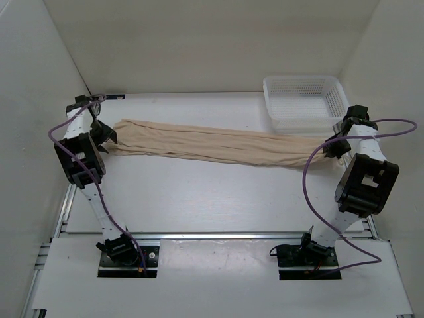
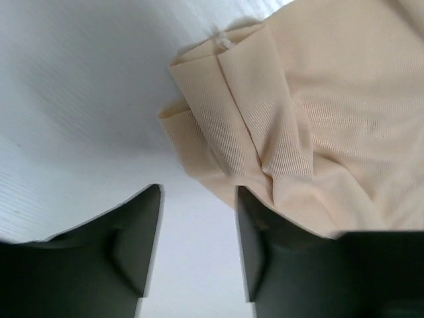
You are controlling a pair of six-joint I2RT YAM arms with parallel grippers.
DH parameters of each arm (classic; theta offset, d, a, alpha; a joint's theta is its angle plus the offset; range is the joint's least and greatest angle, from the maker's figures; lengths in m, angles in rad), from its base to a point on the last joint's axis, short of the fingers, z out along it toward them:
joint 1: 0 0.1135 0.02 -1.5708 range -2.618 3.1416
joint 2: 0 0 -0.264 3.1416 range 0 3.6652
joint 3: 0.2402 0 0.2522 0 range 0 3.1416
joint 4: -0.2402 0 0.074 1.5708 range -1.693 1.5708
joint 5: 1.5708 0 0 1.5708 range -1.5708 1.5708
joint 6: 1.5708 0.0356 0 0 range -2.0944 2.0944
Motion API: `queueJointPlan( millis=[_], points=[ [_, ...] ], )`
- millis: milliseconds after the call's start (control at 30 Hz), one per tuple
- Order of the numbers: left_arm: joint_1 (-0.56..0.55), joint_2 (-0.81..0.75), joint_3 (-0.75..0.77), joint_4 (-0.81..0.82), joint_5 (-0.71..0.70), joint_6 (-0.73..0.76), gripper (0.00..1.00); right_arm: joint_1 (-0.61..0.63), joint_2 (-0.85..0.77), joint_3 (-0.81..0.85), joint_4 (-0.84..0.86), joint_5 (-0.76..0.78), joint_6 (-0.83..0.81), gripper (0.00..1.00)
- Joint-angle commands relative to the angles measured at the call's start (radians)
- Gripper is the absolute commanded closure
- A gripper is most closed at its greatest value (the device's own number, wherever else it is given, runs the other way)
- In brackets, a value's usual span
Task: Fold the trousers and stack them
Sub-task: Fold the trousers
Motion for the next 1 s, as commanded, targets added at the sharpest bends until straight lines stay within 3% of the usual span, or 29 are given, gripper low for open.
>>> queueJointPlan(
  millis=[0,33,167,300,533,667,833,900,967],
  points=[
    [-0.002,-0.091,0.023,0.013,-0.001,-0.004,0.35,-0.006,-0.045,-0.006,0.017,-0.011,-0.014,1.00],
    [-0.002,-0.091,0.023,0.013,-0.001,-0.004,0.30,-0.006,-0.045,-0.006,0.017,-0.020,-0.014,1.00],
    [-0.011,-0.057,0.023,0.036,0.010,-0.004,0.29,-0.006,-0.045,-0.015,0.027,-0.020,-0.014,1.00],
    [-0.011,0.012,0.085,0.036,0.010,-0.013,0.42,-0.006,-0.045,-0.015,0.027,-0.020,-0.014,1.00],
    [-0.020,0.092,0.180,0.021,0.033,-0.013,0.50,-0.006,-0.045,-0.015,0.027,-0.020,-0.014,1.00],
    [-0.020,0.104,0.182,0.012,0.033,-0.003,0.42,-0.006,-0.045,-0.015,0.027,-0.020,-0.014,1.00],
    [-0.020,0.106,0.139,0.012,0.022,0.006,0.41,-0.006,-0.045,-0.015,0.027,-0.020,-0.014,1.00],
    [-0.020,0.106,0.130,0.021,0.022,0.006,0.49,-0.006,-0.045,-0.015,0.027,-0.020,-0.014,1.00],
    [-0.020,0.106,0.130,0.021,0.022,0.006,0.62,-0.006,-0.045,-0.015,0.027,-0.020,-0.014,1.00]
  ],
)
